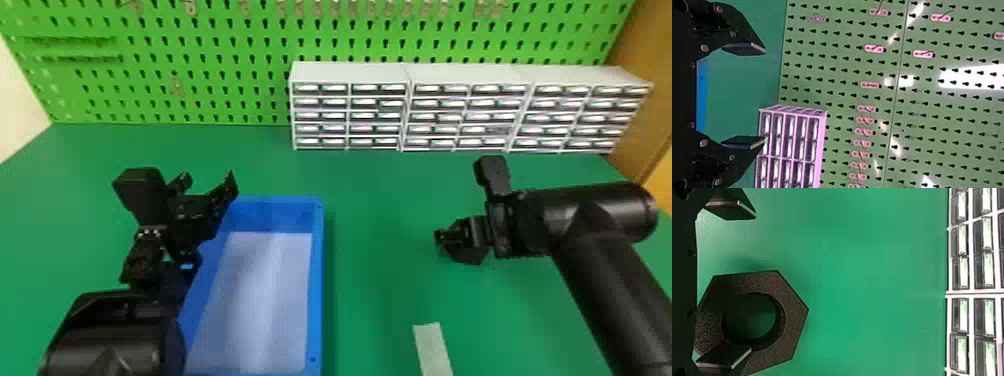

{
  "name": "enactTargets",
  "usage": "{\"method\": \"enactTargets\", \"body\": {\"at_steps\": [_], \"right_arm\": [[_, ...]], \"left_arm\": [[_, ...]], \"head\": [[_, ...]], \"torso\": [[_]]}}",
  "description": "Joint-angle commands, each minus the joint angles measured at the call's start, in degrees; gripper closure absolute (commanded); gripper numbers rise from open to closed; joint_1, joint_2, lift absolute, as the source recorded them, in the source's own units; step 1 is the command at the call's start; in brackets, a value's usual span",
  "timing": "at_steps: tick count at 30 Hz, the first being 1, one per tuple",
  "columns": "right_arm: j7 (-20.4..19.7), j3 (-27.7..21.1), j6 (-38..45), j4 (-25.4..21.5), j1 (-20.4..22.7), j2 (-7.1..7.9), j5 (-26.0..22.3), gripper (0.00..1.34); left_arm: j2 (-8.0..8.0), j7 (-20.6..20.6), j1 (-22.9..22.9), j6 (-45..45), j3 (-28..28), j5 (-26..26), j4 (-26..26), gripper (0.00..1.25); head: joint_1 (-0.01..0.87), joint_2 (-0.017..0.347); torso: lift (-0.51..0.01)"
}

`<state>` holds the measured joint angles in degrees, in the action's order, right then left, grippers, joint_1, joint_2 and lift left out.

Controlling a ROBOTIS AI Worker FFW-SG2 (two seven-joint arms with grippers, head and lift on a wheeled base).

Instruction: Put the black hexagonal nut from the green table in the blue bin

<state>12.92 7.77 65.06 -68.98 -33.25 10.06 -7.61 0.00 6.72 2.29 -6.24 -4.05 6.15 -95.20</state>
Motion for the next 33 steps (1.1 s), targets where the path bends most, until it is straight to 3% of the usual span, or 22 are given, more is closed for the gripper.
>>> {"method": "enactTargets", "body": {"at_steps": [1,14,33], "right_arm": [[0.0,0.49,0.25,-0.02,-1.38,0.14,-0.04,0.09],[0.35,0.67,0.69,-0.11,-2.0,-0.56,-0.04,0.08],[0.79,-0.3,-1.69,1.48,-2.17,0.05,1.19,0.08]], "left_arm": [[-0.15,-0.04,0.0,0.0,-0.17,0.0,0.01,0.45],[-0.15,0.05,-0.09,0.0,-0.35,-0.09,0.01,0.45],[-0.15,-0.04,0.26,0.26,-0.43,0.0,0.01,0.45]], "head": [[0.686,0.051],[0.686,0.051],[0.686,0.051]], "torso": [[-0.097],[-0.097],[-0.097]]}}
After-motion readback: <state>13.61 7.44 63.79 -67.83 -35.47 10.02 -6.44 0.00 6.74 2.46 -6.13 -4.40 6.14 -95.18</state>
